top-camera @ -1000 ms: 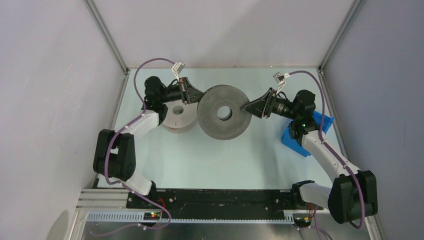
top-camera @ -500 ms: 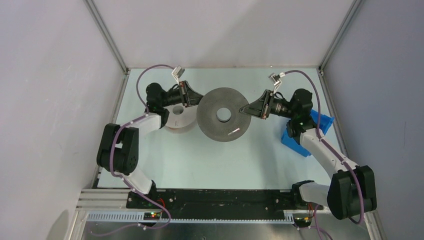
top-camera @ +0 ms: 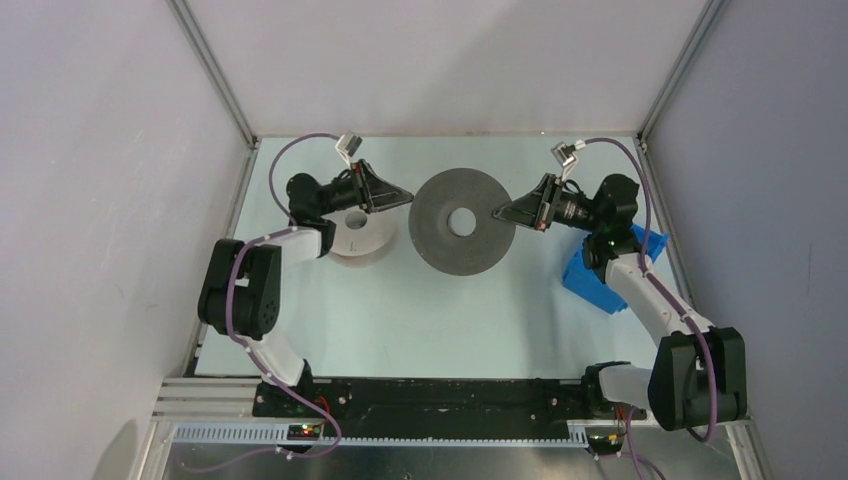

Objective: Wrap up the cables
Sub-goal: Wrap the cable around the cable reel.

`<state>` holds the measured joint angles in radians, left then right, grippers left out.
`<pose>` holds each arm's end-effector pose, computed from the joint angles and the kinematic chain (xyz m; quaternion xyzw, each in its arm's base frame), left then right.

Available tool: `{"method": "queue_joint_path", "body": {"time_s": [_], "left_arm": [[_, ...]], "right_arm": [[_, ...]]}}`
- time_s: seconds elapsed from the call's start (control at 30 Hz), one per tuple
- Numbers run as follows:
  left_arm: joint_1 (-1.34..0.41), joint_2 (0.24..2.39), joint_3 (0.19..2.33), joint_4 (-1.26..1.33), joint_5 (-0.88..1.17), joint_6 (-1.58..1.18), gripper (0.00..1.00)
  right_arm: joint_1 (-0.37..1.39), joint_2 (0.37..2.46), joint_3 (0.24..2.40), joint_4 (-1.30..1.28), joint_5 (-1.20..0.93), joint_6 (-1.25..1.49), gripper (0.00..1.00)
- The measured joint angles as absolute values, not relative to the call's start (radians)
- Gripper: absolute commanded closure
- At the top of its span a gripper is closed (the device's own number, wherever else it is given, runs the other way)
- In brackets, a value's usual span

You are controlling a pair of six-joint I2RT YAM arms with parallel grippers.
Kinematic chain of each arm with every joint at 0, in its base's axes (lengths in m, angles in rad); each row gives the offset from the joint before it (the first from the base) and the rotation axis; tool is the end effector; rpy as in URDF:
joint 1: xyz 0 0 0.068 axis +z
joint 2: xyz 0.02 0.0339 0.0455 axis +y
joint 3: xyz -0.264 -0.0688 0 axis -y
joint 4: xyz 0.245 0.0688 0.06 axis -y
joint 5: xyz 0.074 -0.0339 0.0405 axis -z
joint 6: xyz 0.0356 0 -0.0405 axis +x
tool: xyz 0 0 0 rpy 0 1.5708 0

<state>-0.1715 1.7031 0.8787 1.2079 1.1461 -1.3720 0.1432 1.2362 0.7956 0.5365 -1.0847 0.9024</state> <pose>0.3368 -0.0913 0.2692 0.1054 0.6417 -0.7031 0.2876 0.2634 0.0698 0.3213 -0.1414 0.6765 0.6172 0.3760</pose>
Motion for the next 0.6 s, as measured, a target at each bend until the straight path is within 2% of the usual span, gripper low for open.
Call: {"method": "queue_joint_path", "body": {"time_s": [0.33,0.6], "left_arm": [[-0.139,1.705,0.879,1.255,1.151,-1.390,0.60],[-0.102,1.702,0.862,1.260,1.142,-1.389,0.63]], "right_arm": [[0.070,1.238,0.795,0.516,-1.039,0.887,1.00],[0.050,1.238,0.793,0.511,-1.037,0.890,1.00]]}}
